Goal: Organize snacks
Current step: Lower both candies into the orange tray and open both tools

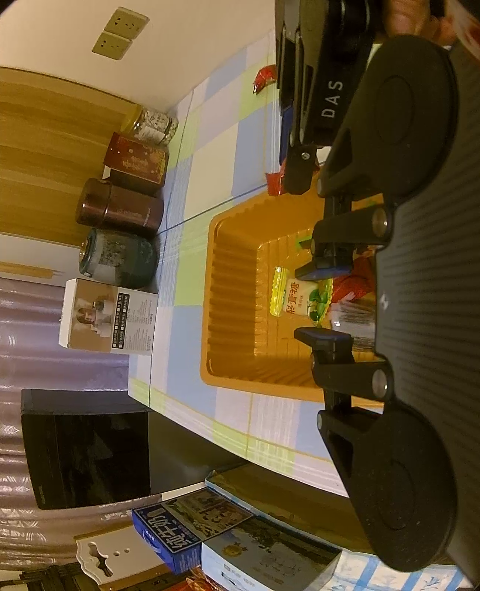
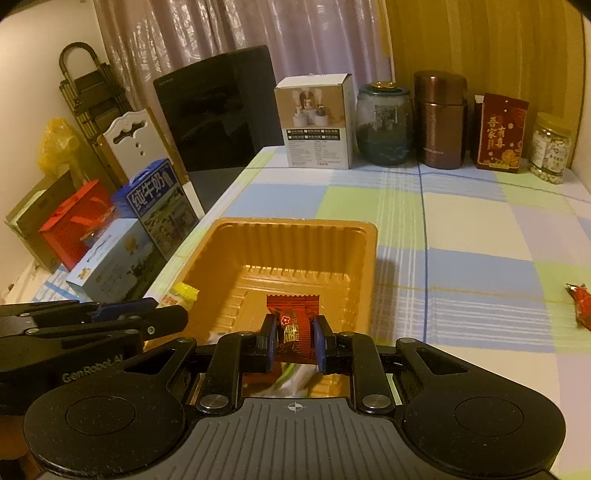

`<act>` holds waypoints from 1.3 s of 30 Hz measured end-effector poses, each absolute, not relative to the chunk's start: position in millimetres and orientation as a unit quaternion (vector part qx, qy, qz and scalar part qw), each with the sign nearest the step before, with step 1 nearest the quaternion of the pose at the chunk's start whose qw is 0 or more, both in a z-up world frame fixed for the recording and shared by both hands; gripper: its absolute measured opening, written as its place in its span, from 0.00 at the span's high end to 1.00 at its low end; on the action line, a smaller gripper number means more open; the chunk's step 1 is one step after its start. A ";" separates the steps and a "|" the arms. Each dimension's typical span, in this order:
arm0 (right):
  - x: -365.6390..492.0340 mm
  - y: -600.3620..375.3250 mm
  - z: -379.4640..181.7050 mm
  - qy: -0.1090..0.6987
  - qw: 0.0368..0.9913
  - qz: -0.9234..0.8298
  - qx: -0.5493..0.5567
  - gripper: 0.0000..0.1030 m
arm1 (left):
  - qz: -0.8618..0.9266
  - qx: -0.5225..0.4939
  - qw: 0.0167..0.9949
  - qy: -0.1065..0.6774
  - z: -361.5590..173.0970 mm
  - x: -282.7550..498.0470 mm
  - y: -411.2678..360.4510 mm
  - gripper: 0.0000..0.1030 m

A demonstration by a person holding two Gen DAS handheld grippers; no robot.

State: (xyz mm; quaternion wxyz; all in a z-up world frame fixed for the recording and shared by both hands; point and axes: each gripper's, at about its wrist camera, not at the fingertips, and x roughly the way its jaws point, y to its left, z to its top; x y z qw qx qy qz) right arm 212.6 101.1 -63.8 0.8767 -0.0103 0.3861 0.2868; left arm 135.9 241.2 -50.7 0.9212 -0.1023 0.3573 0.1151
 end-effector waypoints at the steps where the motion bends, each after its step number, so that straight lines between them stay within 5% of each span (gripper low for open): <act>1: 216.0 103.3 -64.9 0.386 0.876 0.288 -0.011 0.80 | 0.115 -0.102 0.921 0.358 -52.3 139.1 242.2 0.77; 24: 257.9 121.9 -93.5 0.411 0.867 0.283 -0.009 0.80 | 0.113 -0.094 0.913 0.381 -85.3 190.6 263.9 0.75; 39: 255.6 123.3 -86.0 0.409 0.866 0.286 0.005 0.79 | 0.135 -0.101 0.917 0.362 -72.2 157.9 275.7 0.71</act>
